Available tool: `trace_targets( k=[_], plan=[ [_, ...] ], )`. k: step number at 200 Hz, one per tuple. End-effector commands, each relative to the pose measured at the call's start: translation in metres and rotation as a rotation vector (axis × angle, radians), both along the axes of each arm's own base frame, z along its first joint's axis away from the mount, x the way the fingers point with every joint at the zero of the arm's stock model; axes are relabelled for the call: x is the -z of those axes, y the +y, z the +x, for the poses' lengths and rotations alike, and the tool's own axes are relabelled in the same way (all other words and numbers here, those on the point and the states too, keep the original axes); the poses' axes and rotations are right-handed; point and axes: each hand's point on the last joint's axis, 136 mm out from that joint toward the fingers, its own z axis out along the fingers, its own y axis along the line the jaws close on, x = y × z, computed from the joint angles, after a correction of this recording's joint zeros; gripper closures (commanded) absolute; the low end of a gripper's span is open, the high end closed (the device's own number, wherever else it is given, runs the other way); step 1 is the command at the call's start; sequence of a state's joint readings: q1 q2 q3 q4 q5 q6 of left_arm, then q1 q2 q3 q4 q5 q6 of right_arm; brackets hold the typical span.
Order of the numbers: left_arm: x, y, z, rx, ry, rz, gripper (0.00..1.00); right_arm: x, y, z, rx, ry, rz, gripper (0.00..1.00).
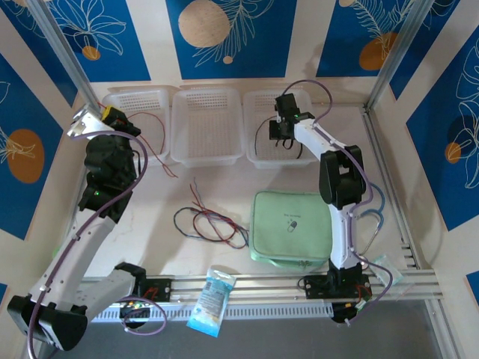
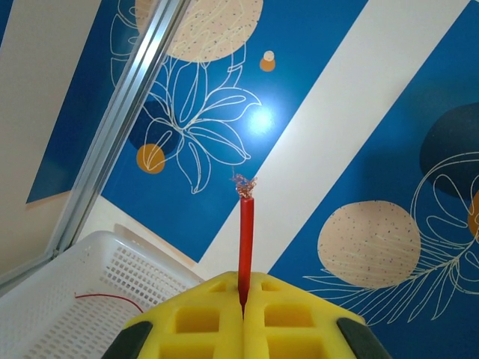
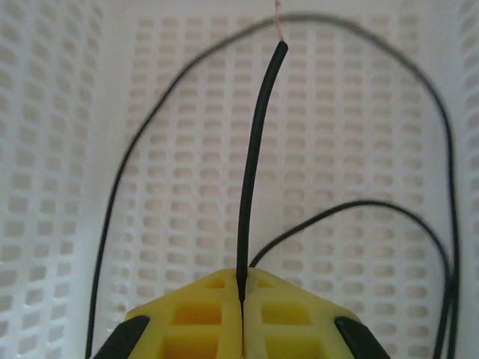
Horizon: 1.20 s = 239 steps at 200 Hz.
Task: Untangle the cables
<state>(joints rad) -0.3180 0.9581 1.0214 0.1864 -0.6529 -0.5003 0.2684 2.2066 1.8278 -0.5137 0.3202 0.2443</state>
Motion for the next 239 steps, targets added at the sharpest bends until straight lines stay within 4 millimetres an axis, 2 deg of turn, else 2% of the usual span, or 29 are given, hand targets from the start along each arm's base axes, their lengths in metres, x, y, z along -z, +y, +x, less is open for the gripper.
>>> trace_targets(
  k=[1,10,19,25,33,39,45,59,90,131,176,198,239],
  plan=[
    [-0.011,-0.004,-0.005,0.028,-0.024,-0.012,1.0,0.025,-0.006,-0.015,0.025,0.15,0.043,0.93],
    [-0.011,-0.005,-0.005,0.031,-0.023,-0.011,1.0,0.028,-0.007,-0.015,0.031,0.165,0.056,0.89],
    [-0.011,-0.005,-0.006,0.031,-0.022,-0.009,1.0,0.027,-0.007,-0.014,0.034,0.17,0.069,0.79],
    [-0.012,-0.005,-0.006,0.032,-0.023,-0.008,1.0,0.023,-0.008,-0.013,0.038,0.165,0.074,0.7],
    [-0.014,-0.005,-0.008,0.031,-0.025,-0.004,1.0,0.016,-0.01,-0.012,0.048,0.148,0.066,0.54],
    [-0.016,-0.004,-0.009,0.03,-0.03,-0.002,1.0,0.008,-0.011,-0.01,0.05,0.123,0.055,0.47],
    [-0.018,-0.003,-0.011,0.026,-0.036,0.004,1.0,-0.002,-0.012,-0.009,0.054,0.086,0.039,0.43],
    [-0.023,0.001,-0.016,0.005,-0.056,0.013,1.0,-0.03,-0.011,-0.007,0.046,0.003,0.026,0.23],
    [-0.04,0.001,-0.019,-0.004,-0.082,0.045,1.0,-0.089,-0.013,-0.01,0.053,-0.12,0.034,0.0],
    [-0.068,-0.005,-0.019,0.03,-0.132,0.055,1.0,-0.147,-0.019,-0.024,0.083,-0.21,0.13,0.01],
    [-0.113,-0.02,-0.017,0.096,-0.204,0.08,1.0,-0.178,-0.014,-0.041,0.058,-0.271,0.229,0.01],
    [-0.134,-0.024,-0.017,0.107,-0.242,0.095,1.0,-0.175,-0.002,-0.044,-0.018,-0.259,0.296,0.01],
    [-0.179,-0.024,-0.018,0.058,-0.308,0.177,1.0,-0.151,0.006,-0.045,-0.037,-0.169,0.382,0.08]
  ],
)
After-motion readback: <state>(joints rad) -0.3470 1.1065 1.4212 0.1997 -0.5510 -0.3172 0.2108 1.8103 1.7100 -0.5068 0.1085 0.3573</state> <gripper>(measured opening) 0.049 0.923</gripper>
